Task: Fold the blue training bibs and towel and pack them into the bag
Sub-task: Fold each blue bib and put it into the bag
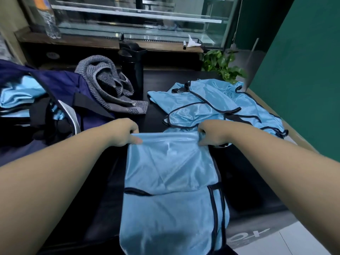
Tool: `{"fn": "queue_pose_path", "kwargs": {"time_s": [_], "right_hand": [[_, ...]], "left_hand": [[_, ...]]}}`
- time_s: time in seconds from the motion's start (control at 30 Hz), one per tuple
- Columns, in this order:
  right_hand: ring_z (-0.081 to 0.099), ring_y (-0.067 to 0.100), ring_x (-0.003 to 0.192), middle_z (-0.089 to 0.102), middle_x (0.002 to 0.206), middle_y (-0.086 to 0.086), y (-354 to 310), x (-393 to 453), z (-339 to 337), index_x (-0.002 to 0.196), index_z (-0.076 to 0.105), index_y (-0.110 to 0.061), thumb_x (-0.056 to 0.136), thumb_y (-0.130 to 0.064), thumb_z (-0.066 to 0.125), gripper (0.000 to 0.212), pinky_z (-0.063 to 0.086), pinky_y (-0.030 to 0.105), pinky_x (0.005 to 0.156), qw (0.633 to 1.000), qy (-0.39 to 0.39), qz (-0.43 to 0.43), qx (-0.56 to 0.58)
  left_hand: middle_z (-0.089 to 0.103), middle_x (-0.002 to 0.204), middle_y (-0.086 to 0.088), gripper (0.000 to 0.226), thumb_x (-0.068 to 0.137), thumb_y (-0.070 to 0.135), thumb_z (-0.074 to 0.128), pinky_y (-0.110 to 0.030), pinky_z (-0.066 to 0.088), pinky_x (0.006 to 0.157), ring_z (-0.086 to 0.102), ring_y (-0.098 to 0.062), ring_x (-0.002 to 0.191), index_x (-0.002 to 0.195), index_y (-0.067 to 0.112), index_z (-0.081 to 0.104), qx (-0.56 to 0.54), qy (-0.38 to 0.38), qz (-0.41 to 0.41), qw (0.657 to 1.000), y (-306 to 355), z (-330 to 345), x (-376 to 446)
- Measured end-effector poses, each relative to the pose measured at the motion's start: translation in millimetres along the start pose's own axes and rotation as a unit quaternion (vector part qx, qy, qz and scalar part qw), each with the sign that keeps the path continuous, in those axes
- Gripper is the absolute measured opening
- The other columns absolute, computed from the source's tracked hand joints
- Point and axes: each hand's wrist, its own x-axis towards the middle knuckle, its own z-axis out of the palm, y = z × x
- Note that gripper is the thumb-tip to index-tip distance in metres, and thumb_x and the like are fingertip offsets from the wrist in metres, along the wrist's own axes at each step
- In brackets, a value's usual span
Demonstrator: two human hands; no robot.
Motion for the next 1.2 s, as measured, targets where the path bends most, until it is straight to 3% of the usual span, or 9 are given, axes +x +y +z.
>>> {"fn": "queue_pose_path", "kwargs": {"time_s": [0.13,0.3,0.47,0.6,0.7,0.87,1.0,1.07,1.2], "right_hand": [[0.047,0.024,0.080,0.047,0.087,0.001,2,-12,-8,0.100,0.041,-0.013,0.093,-0.018,0.054,0.016,0.033,0.033,0.061,0.981,0.180,-0.003,0.074],[0.044,0.023,0.068,0.045,0.072,-0.002,-5,-56,2,0.092,0.040,-0.014,0.087,-0.015,0.059,0.020,0.028,0.034,0.057,0.940,0.315,-0.053,0.118],[0.042,0.021,0.076,0.049,0.080,-0.002,-9,-108,30,0.083,0.038,-0.020,0.075,-0.012,0.063,0.028,0.027,0.033,0.065,0.927,0.346,-0.097,0.109],[0.045,0.018,0.086,0.052,0.091,-0.004,-7,-141,64,0.097,0.048,-0.022,0.068,-0.023,0.065,0.034,0.028,0.027,0.074,0.934,0.317,-0.156,0.044],[0.038,0.012,0.088,0.049,0.094,-0.008,-7,-154,89,0.109,0.050,-0.027,0.062,-0.040,0.055,0.048,0.022,0.023,0.075,0.942,0.283,-0.178,-0.027],[0.042,0.011,0.092,0.052,0.096,-0.011,-15,-160,129,0.106,0.057,-0.031,0.059,-0.060,0.055,0.055,0.043,0.032,0.085,0.937,0.271,-0.197,-0.102],[0.052,0.013,0.095,0.055,0.100,-0.010,-35,-162,136,0.105,0.059,-0.029,0.050,-0.071,0.068,0.070,0.029,0.032,0.091,0.935,0.279,-0.190,-0.106],[0.057,0.013,0.090,0.057,0.099,-0.009,-49,-161,140,0.104,0.059,-0.027,0.046,-0.066,0.077,0.073,0.027,0.031,0.088,0.933,0.284,-0.195,-0.104],[0.058,0.015,0.082,0.057,0.096,-0.007,-66,-152,155,0.105,0.059,-0.024,0.048,-0.041,0.081,0.063,0.029,0.030,0.080,0.927,0.304,-0.183,-0.119]], "left_hand": [[0.057,0.079,0.000,0.017,0.089,0.027,0.064,-0.035,0.038,0.068,0.054,-0.026,0.082,0.079,0.020,0.052,-0.074,0.220,-0.003,0.973,5,-15,-14],[0.057,0.074,0.003,0.012,0.091,0.022,0.061,-0.029,0.036,0.063,0.052,-0.017,0.073,0.082,0.020,0.053,-0.162,0.298,0.046,0.940,16,-18,-67],[0.063,0.080,0.009,0.018,0.087,0.017,0.064,-0.033,0.045,0.074,0.058,-0.010,0.077,0.082,0.028,0.050,-0.160,0.268,0.110,0.944,15,4,-136],[0.061,0.086,0.015,0.011,0.084,0.045,0.051,-0.028,0.045,0.077,0.057,-0.003,0.082,0.088,0.036,0.048,-0.125,0.207,0.195,0.950,10,33,-178],[0.059,0.088,0.017,0.016,0.087,0.052,0.046,-0.029,0.045,0.078,0.057,-0.002,0.083,0.091,0.036,0.048,-0.078,0.169,0.238,0.953,6,57,-192],[0.058,0.085,0.015,0.022,0.092,0.054,0.045,-0.020,0.039,0.076,0.059,-0.008,0.080,0.088,0.033,0.046,0.006,0.130,0.317,0.939,1,81,-198],[0.053,0.085,0.017,0.036,0.089,0.068,0.040,-0.016,0.031,0.087,0.051,0.002,0.084,0.085,0.034,0.051,0.096,0.104,0.322,0.936,11,84,-193],[0.057,0.080,0.013,0.042,0.091,0.065,0.034,-0.014,0.030,0.083,0.050,-0.002,0.079,0.082,0.030,0.055,0.062,0.097,0.284,0.952,26,76,-183],[0.058,0.092,0.013,0.004,0.094,0.032,0.052,-0.026,0.042,0.083,0.056,-0.012,0.090,0.098,0.032,0.050,-0.029,0.108,0.165,0.980,43,64,-142]]}}
